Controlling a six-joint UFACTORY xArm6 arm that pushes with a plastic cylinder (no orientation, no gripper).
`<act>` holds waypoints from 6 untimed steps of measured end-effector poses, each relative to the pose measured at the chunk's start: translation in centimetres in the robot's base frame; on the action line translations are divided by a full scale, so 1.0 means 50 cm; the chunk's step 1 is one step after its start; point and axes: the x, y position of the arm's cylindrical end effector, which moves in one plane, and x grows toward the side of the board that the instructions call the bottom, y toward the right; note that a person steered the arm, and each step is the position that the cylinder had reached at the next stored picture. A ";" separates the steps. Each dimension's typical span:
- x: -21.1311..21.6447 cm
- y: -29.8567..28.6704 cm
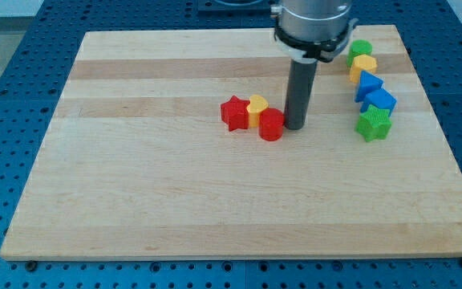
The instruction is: Point your arm to the center right
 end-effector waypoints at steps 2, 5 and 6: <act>0.096 0.043; 0.122 0.398; 0.071 0.438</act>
